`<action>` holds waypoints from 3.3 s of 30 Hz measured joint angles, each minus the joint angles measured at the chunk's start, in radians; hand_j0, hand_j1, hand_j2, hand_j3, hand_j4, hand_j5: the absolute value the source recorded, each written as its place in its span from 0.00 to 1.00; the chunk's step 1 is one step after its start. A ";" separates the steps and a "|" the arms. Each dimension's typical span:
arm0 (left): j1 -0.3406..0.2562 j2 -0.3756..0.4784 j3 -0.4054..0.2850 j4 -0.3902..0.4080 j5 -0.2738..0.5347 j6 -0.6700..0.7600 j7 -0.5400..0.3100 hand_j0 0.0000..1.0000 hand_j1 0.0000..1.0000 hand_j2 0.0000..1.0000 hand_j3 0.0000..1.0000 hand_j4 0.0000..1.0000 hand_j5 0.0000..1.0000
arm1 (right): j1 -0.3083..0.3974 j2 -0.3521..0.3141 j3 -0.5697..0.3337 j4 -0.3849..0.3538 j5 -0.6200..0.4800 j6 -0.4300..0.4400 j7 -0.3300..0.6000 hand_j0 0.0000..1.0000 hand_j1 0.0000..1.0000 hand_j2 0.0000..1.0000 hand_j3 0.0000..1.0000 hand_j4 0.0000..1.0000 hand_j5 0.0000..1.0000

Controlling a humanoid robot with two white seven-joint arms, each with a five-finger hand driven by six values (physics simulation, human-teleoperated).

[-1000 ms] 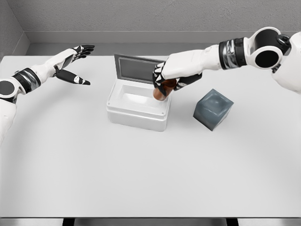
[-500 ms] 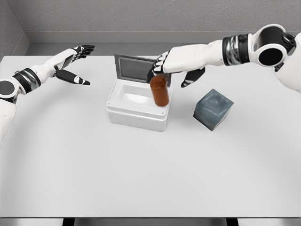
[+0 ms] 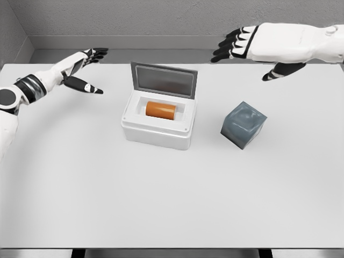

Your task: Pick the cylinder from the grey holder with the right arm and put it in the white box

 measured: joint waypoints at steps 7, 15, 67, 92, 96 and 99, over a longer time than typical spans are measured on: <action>-0.037 -0.013 -0.006 0.004 -0.061 0.007 0.000 1.00 1.00 1.00 1.00 1.00 1.00 | 0.074 -0.139 -0.058 -0.020 -0.012 -0.001 -0.048 1.00 1.00 1.00 1.00 1.00 1.00; -0.069 -0.019 -0.044 0.020 -0.092 0.010 0.000 1.00 1.00 1.00 1.00 1.00 1.00 | 0.074 -0.182 -0.062 -0.022 -0.015 -0.001 -0.065 1.00 1.00 1.00 1.00 1.00 1.00; -0.020 0.082 -0.274 -0.302 -0.004 0.000 0.000 1.00 1.00 1.00 1.00 1.00 1.00 | 0.154 -0.182 -0.095 -0.027 -0.044 -0.001 -0.064 1.00 1.00 1.00 1.00 1.00 1.00; 0.012 0.119 -0.274 -0.368 0.011 -0.004 0.000 1.00 1.00 1.00 1.00 1.00 1.00 | 0.175 -0.175 -0.094 -0.025 -0.045 -0.001 -0.061 1.00 1.00 1.00 1.00 1.00 1.00; 0.018 0.122 -0.274 -0.377 0.011 -0.005 0.000 1.00 1.00 1.00 1.00 1.00 1.00 | 0.177 -0.175 -0.094 -0.025 -0.044 -0.001 -0.061 1.00 1.00 1.00 1.00 1.00 1.00; 0.020 0.126 -0.274 -0.380 0.011 -0.009 0.000 1.00 1.00 1.00 1.00 1.00 1.00 | 0.178 -0.175 -0.094 -0.025 -0.044 -0.001 -0.061 1.00 1.00 1.00 1.00 1.00 1.00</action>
